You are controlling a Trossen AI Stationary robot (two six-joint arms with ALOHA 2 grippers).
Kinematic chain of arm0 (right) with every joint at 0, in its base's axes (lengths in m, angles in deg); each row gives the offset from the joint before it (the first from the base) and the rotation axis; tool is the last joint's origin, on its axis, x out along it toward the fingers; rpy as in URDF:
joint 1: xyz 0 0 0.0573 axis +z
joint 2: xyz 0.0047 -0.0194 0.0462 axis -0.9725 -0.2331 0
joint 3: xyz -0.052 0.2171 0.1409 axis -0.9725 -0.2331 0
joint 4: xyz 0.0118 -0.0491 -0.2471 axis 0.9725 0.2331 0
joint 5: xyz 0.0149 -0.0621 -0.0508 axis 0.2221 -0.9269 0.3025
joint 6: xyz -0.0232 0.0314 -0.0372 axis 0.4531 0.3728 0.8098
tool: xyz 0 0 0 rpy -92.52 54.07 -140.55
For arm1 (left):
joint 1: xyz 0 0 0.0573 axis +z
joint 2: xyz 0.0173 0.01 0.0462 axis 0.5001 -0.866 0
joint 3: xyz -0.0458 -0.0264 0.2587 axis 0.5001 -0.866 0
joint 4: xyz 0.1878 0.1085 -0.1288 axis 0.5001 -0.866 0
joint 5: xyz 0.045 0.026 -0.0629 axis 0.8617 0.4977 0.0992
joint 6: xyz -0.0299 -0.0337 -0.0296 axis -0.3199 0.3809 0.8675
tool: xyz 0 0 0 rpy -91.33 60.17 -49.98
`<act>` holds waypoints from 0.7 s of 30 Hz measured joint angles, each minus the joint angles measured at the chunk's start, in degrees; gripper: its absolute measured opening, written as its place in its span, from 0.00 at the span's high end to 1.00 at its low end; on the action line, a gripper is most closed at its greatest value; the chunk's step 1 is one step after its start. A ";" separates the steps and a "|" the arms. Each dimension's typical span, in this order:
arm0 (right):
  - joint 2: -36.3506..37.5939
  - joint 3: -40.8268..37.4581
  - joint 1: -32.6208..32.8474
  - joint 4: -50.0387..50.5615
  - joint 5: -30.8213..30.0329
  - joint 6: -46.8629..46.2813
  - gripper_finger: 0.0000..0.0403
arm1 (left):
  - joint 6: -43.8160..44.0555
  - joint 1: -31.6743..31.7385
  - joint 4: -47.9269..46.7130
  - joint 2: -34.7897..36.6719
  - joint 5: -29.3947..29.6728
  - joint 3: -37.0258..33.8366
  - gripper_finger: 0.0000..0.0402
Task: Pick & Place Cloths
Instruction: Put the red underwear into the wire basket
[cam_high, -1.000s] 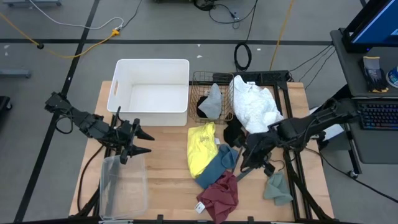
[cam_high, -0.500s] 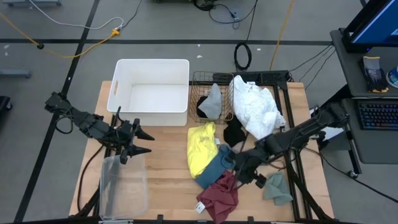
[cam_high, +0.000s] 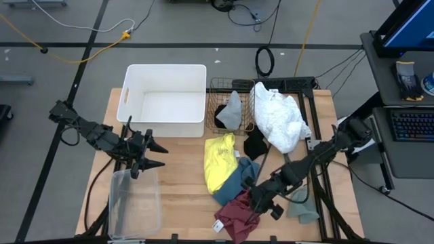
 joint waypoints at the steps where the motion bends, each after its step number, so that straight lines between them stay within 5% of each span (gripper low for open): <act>1: -0.54 0.00 0.07 -0.10 0.00 -0.99 0.68 | -0.19 0.00 -0.01 -0.02 0.00 0.00 0.38; 11: -5.38 0.00 0.22 -0.19 -0.18 -3.57 0.53 | -0.76 0.00 -0.25 0.00 0.00 0.00 0.38; 21: -8.90 0.01 0.00 -2.32 -5.88 -0.72 0.50 | -0.72 0.00 -0.25 -0.01 0.02 0.00 0.38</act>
